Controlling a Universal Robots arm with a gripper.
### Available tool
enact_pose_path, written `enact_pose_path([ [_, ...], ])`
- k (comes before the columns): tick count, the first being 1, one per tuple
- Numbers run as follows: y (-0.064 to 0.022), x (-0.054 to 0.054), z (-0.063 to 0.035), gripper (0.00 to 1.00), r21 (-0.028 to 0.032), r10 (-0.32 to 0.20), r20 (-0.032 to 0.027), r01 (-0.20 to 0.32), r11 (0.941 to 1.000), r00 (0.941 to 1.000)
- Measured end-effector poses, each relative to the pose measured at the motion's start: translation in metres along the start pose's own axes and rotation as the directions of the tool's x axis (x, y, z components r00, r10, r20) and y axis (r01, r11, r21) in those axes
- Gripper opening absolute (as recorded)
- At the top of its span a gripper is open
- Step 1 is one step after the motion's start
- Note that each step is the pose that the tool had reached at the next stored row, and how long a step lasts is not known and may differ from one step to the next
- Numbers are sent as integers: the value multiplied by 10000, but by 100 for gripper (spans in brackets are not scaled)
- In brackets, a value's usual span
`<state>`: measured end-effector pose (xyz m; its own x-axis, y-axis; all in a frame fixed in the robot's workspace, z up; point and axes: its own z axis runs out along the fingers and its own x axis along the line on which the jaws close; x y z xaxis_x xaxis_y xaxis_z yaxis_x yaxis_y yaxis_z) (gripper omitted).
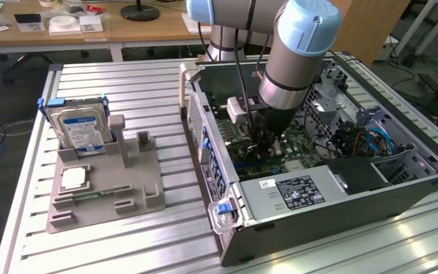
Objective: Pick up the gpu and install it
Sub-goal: 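Insert the gpu into the slot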
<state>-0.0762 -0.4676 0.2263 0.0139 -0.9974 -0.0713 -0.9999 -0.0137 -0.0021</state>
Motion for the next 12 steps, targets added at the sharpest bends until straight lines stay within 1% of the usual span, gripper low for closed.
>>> enact_pose_path([
  [5,0,-1,4,28,-5,2,6,-2,10000,10000],
  [8,0,-1,5,28,-76,8,10,-8,10000,10000],
  [10,0,-1,5,28,-99,12,9,-12,10000,10000],
  [12,-1,-1,5,28,-104,13,9,-13,9999,10000],
])
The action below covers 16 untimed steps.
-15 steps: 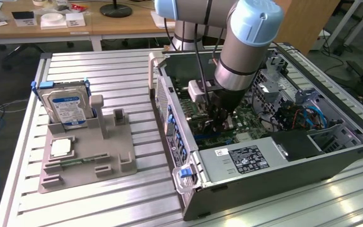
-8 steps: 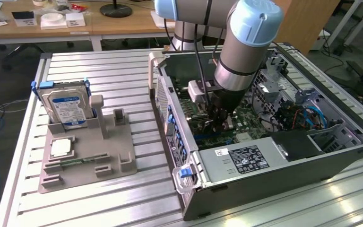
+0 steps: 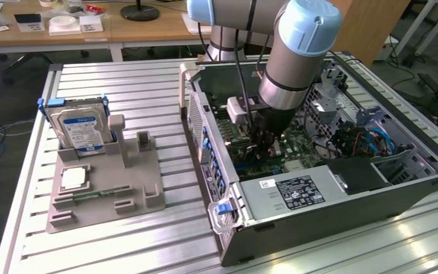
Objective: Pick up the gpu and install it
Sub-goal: 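Insert the gpu into the slot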
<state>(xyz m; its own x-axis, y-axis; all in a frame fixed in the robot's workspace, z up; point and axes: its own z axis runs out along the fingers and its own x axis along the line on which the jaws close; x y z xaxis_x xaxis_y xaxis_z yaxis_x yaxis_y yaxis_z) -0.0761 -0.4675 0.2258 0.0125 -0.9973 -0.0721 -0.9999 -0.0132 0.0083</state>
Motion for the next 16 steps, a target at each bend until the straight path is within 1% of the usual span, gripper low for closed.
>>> enact_pose_path([
  [16,0,0,0,28,0,0,0,0,10000,10000],
])
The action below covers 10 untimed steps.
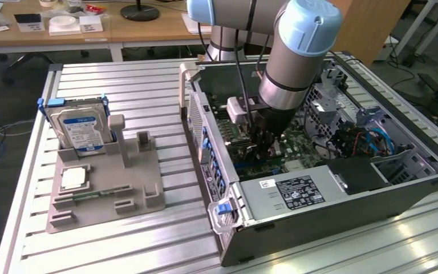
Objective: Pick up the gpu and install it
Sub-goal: 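Insert the gpu into the slot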
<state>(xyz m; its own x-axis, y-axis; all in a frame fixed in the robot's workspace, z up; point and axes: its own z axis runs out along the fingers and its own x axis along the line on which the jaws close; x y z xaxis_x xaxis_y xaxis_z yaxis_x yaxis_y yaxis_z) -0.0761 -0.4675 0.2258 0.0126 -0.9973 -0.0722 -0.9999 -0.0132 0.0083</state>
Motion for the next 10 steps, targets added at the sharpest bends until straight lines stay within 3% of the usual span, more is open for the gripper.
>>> enact_pose_path([
  [5,-9,0,-1,28,-7,1,0,-1,10000,10000],
  [10,-92,2,-3,28,-23,3,-2,-3,10000,10000],
])
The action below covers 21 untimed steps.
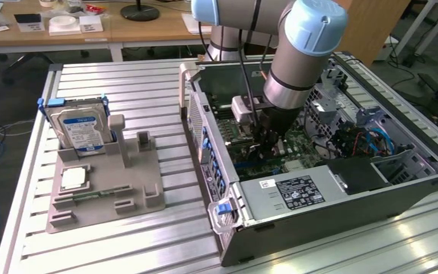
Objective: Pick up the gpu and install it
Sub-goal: 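Insert the gpu into the slot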
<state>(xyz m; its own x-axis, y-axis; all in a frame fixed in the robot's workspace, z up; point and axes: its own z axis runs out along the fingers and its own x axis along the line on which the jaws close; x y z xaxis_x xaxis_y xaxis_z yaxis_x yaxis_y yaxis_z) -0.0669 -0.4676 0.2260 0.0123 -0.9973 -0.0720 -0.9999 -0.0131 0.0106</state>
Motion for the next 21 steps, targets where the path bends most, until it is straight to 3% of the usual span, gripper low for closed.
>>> enact_pose_path([
  [10,13,-1,2,28,9,-1,3,1,10000,10000],
  [21,18,-2,-10,28,-50,16,3,-16,10000,10000],
])
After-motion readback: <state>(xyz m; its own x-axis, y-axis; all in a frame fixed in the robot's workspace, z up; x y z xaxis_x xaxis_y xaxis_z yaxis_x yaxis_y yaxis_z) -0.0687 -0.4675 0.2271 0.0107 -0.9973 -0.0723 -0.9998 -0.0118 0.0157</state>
